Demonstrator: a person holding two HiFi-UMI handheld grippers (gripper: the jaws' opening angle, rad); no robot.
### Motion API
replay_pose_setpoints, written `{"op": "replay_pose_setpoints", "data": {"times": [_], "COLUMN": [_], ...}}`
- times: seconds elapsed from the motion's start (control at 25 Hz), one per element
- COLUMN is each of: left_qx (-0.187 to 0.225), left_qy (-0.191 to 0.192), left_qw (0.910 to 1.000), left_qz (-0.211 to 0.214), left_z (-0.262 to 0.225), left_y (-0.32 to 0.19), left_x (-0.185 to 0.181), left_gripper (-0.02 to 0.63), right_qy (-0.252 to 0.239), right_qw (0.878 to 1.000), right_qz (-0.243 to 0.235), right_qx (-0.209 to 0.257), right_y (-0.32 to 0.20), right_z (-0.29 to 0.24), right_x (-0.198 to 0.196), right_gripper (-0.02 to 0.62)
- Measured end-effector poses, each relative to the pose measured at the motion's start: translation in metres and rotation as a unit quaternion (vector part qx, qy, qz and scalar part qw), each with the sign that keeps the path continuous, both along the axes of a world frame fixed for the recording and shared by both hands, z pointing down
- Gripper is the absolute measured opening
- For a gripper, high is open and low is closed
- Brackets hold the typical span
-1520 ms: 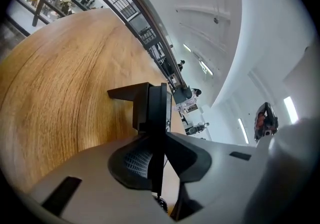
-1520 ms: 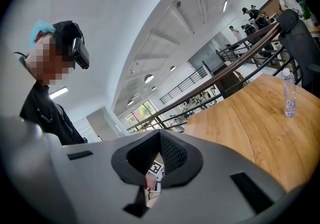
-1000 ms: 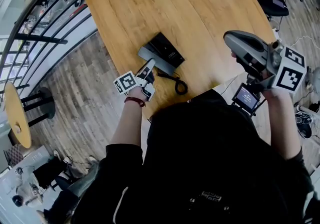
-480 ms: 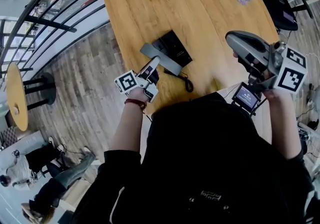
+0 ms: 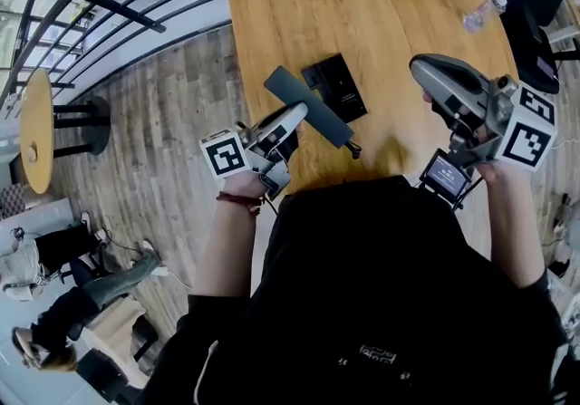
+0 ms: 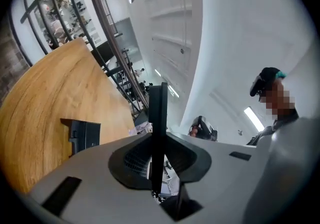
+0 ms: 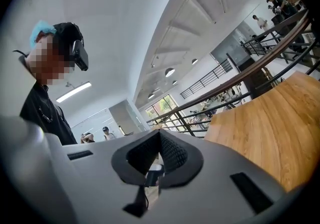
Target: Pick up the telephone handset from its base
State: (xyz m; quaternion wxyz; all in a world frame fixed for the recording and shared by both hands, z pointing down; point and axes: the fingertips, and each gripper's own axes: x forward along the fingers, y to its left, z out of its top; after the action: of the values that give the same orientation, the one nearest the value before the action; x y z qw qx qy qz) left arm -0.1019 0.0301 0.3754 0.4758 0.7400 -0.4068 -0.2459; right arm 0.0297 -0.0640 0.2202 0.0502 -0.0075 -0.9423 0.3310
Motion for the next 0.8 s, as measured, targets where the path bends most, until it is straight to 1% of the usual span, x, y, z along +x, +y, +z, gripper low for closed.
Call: {"op": "replay_pose_setpoints", "data": {"times": [0.04, 0.12, 0.32, 0.44, 0.6, 0.72, 0.8], "left_qx": [0.007, 0.019, 0.035, 0.046, 0.066, 0.068, 0.064], "left_qy": [-0.014, -0.027, -0.028, -0.041, -0.058, -0.052, -0.056], "left_qw": [0.9999, 0.9994, 0.9990, 0.9980, 0.9961, 0.9963, 0.9964], "left_qz": [0.006, 0.013, -0.002, -0.013, -0.005, 0.003, 0.005], "left_z": [-0.007, -0.019, -0.041, -0.055, -0.067, -0.075, -0.078], "left_y": [0.001, 0.000, -0.003, -0.001, 0.003, 0.018, 0.024], "left_x": [0.001, 0.003, 0.004, 0.005, 0.009, 0.017, 0.018], "left_gripper": [0.081, 0.081, 0.081, 0.081, 0.081, 0.081, 0.081], "right_qy": [-0.002, -0.005, -0.001, -0.002, -0.011, -0.012, -0.013], "right_qw": [1.000, 1.000, 0.999, 0.998, 0.998, 0.998, 0.997], "right_qz": [-0.005, -0.017, -0.035, -0.044, -0.051, -0.057, -0.059], "right_qx": [0.003, 0.008, 0.027, 0.037, 0.036, 0.040, 0.040], "right_y": [-0.001, -0.004, -0.010, -0.012, -0.013, 0.000, 0.005], "right_z": [0.001, 0.006, 0.020, 0.025, 0.031, 0.027, 0.025], "right_x": [-0.004, -0.011, -0.020, -0.023, -0.032, -0.034, -0.036], "right_gripper": [0.017, 0.017, 0.017, 0.017, 0.017, 0.017, 0.017]}}
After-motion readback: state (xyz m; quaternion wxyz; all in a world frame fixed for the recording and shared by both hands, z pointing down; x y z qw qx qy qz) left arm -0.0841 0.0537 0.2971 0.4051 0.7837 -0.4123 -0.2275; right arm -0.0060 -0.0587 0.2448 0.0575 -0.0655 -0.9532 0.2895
